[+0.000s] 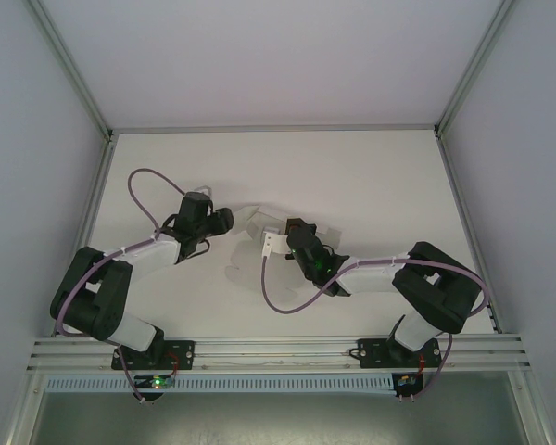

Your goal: Assemble paper box

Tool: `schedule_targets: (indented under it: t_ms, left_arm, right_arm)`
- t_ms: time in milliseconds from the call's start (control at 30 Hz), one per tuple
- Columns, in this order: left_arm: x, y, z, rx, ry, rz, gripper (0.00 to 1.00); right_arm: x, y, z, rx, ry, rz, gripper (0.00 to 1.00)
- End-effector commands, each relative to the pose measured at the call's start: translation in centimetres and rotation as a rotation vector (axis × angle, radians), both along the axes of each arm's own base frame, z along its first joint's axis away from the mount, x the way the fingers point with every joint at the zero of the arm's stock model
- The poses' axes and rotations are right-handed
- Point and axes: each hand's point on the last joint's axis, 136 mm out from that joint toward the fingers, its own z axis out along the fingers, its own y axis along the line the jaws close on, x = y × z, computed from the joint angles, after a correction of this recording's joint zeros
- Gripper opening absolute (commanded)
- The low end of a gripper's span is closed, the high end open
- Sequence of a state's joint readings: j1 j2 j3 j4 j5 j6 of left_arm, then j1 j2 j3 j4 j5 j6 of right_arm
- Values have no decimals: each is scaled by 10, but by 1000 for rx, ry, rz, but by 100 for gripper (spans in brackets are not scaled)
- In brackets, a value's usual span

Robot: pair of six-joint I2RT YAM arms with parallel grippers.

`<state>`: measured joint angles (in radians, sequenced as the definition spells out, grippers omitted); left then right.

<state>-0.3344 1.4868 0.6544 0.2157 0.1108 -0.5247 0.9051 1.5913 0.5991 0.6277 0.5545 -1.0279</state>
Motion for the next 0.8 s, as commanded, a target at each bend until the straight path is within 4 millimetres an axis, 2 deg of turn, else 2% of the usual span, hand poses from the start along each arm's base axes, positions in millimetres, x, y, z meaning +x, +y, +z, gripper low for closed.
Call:
schedule_targets:
  t_ms: [0, 167, 367, 567, 767]
  left_arm:
    - [-15, -58, 25, -107, -153, -319, 55]
    - [-39, -86, 25, -112, -202, -480, 54]
    - [-50, -98, 18, -117, -229, -547, 53]
    - [-55, -96, 1, -65, -239, -562, 52]
    - [-55, -72, -15, 18, -220, -455, 46]
  right_arm:
    - [-19, 0, -38, -82, 121, 74, 0]
    - [-22, -2, -38, -86, 126, 71, 0]
    - [-25, -2, -37, -83, 138, 78, 0]
    - [-29, -2, -40, -90, 151, 83, 0]
    - [-42, 0, -52, -162, 153, 106, 0]
